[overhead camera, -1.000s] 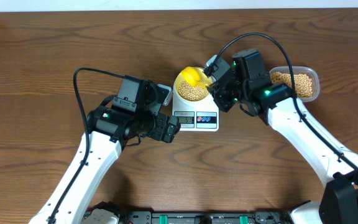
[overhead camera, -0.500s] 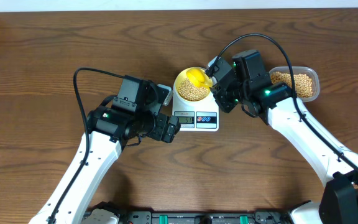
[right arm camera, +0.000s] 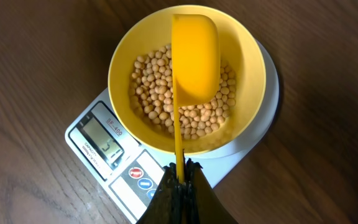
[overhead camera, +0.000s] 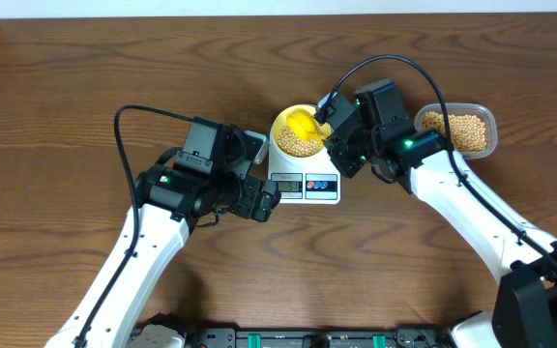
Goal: Scoop item into bowl and weigh 50g on scale
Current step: 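Tilt the scoop with the right gripper to pour soybeans into bowl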
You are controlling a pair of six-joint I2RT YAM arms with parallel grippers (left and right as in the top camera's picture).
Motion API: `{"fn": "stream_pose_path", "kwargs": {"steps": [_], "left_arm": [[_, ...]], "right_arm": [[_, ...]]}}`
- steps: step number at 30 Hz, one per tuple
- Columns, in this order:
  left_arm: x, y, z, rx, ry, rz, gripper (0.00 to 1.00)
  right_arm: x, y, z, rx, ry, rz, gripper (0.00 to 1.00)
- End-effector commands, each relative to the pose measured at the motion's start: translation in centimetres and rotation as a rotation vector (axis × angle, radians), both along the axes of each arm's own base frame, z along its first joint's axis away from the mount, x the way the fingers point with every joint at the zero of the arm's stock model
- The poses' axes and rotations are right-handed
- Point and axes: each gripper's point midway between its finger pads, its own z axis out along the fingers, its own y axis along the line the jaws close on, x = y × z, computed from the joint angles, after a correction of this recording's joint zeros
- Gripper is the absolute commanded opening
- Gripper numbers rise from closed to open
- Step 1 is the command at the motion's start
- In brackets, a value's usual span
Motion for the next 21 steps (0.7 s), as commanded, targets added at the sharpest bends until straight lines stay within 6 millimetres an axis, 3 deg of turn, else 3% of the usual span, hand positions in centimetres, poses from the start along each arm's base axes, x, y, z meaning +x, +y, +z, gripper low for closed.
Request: {"fn": "stream_pose_path", "kwargs": {"steps": [1, 11, 21], "left_arm": [[-0.3, 0.1, 0.1, -0.009, 0.001, 0.002, 0.89], [-0.3, 0.1, 0.1, -0.009, 0.001, 0.002, 0.89], [-0.3, 0.1, 0.1, -0.009, 0.001, 0.002, 0.89]], "right_arm": [[0.1, 0.3, 0.0, -0.010, -0.013, 0.019, 0.01], [0.4, 0.4, 0.0, -0.015, -0.031, 0.028, 0.01], [0.5, 0.5, -1.8, -0.039, -0.005, 0.044, 0.01]]}}
